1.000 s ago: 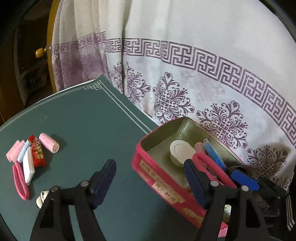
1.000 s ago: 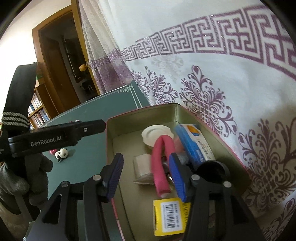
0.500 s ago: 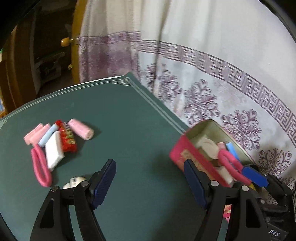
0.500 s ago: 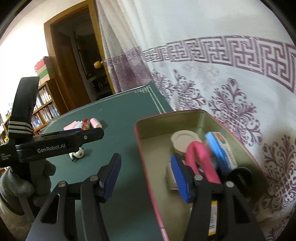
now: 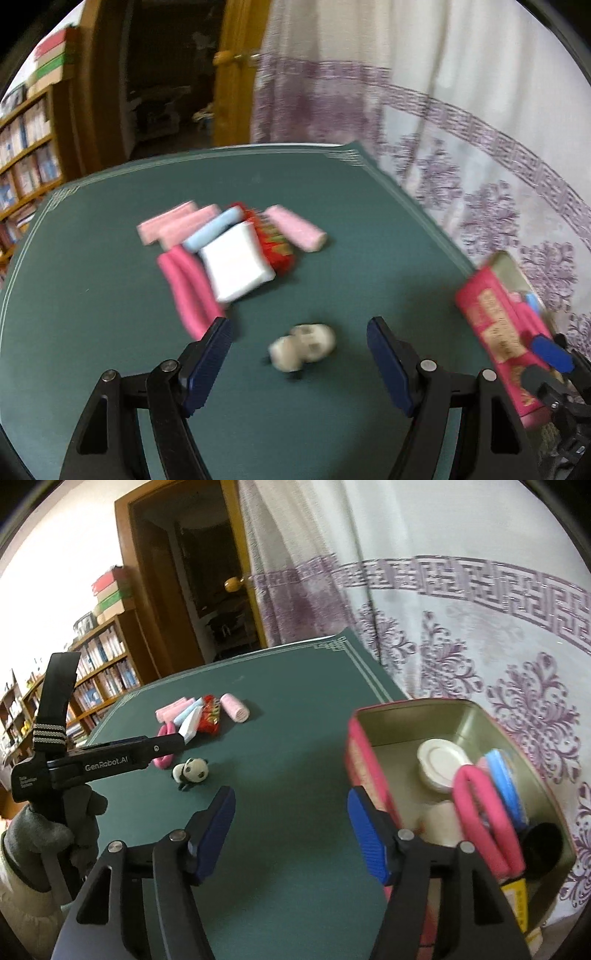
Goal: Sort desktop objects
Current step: 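Move both tools back over the remaining items, then grasp the second pink foam roller with the left tool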
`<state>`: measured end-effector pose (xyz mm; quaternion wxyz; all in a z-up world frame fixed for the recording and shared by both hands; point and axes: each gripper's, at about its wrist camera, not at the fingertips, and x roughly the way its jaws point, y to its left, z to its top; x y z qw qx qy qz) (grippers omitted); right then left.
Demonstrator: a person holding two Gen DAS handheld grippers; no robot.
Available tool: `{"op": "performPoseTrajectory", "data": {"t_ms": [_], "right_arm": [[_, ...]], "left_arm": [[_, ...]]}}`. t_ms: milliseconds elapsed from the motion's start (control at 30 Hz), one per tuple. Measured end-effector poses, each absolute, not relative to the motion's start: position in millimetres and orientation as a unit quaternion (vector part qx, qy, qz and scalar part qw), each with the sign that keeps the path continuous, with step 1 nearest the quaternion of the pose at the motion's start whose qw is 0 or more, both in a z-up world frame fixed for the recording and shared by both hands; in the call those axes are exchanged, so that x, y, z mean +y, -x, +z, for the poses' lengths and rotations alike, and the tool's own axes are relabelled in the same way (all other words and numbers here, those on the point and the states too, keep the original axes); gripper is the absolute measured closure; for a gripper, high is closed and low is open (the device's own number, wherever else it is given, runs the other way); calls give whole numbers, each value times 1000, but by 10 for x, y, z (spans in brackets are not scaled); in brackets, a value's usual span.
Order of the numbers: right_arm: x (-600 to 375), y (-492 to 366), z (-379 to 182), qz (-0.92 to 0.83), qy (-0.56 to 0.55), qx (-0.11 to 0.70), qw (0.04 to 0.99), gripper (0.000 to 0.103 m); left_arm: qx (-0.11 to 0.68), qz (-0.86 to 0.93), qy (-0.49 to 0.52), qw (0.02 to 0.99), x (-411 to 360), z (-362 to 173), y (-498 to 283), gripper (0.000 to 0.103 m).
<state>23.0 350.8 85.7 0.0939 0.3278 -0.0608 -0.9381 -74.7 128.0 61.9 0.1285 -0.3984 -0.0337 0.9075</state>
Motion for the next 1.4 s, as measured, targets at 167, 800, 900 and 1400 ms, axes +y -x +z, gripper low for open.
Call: {"op": "performPoseTrajectory", "data": {"t_ms": [167,800,900,1400], "right_arm": [[3293,-158,796,-933,-340,-49,109,35],[2891,101,662,-920,-367,-32,136,35],[2850,128,637,-918,-370,-30,140,34],[2598,249,533,-909,-382,-21,166,34]], "left_arm": [[-50,907,405,100,978,511,829,26],[-45,891,448,56,723,122,1287,26],[-43,892,449,46,607,98,1274,26],[-48,897,440,15,348,124,1350,26]]}}
